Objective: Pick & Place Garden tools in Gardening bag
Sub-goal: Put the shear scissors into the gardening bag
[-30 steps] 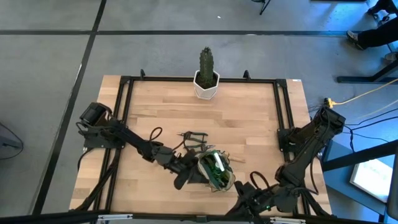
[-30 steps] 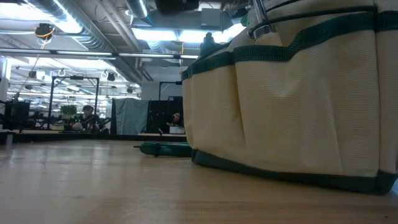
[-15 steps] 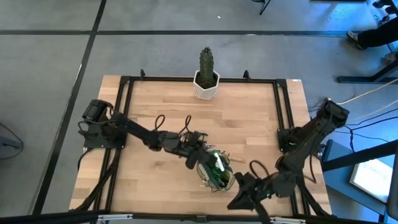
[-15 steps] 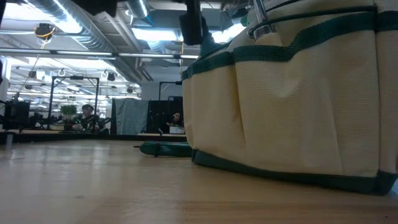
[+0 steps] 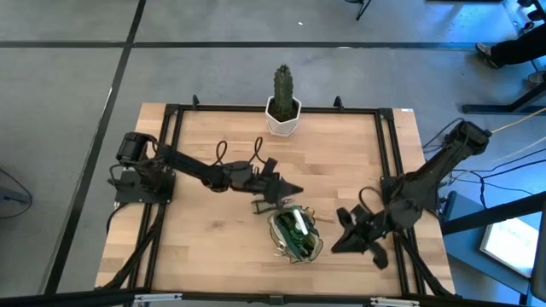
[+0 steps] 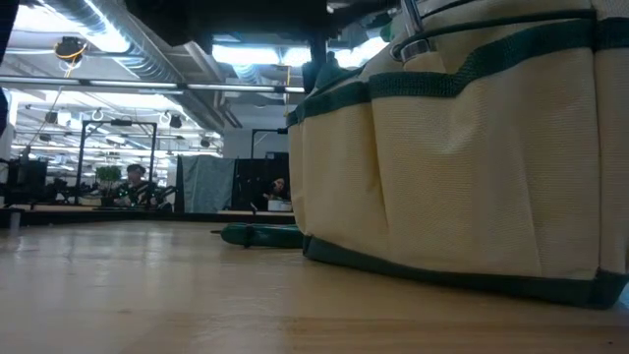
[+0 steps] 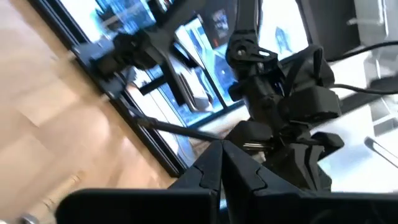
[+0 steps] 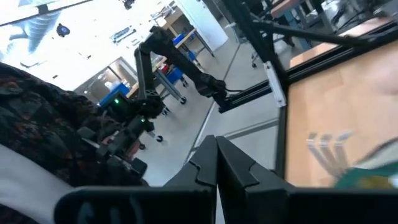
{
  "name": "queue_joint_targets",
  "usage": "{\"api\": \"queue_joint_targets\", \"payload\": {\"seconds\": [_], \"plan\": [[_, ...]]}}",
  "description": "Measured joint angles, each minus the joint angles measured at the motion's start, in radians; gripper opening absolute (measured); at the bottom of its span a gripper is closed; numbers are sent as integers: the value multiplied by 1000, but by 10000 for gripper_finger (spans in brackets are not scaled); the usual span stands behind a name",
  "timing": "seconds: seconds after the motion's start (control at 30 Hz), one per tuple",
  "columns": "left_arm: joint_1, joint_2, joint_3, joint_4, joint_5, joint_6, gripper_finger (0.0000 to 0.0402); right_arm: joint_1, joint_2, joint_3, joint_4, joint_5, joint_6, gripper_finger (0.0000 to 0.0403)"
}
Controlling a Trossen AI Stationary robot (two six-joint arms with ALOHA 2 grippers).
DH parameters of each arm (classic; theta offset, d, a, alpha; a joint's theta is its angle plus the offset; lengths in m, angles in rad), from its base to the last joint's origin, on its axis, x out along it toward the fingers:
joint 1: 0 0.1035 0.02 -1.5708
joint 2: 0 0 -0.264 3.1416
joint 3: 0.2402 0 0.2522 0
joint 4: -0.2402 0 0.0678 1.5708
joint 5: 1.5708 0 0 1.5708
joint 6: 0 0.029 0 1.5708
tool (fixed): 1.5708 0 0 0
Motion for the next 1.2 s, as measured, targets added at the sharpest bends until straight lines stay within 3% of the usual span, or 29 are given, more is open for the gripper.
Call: {"api": "queue_joint_targets", "payload": {"seconds": [0.17,0.37,0.5,0.67,0.87,1.03,1.2], "plan": [[60,0,0,-2,-26,-35,1,-33,-188,-94,-99,-23,-72,2],[113,0,0,-3,-134,-61,1,-64,-399,-172,-248,-23,-156,2],[153,0,0,-47,-87,-56,2,-84,-507,-188,-343,-23,-178,2],[209,-63,-2,-285,12,-41,2,-117,-583,-188,-425,-22,-193,2],[297,-215,-1,-684,99,125,1,-196,-597,-188,-436,-22,-205,3],[397,-327,0,-1022,222,281,2,-313,-593,-188,-429,-10,-199,10],[479,-368,0,-1230,326,428,1,-459,-562,-187,-427,59,-138,37]]}}
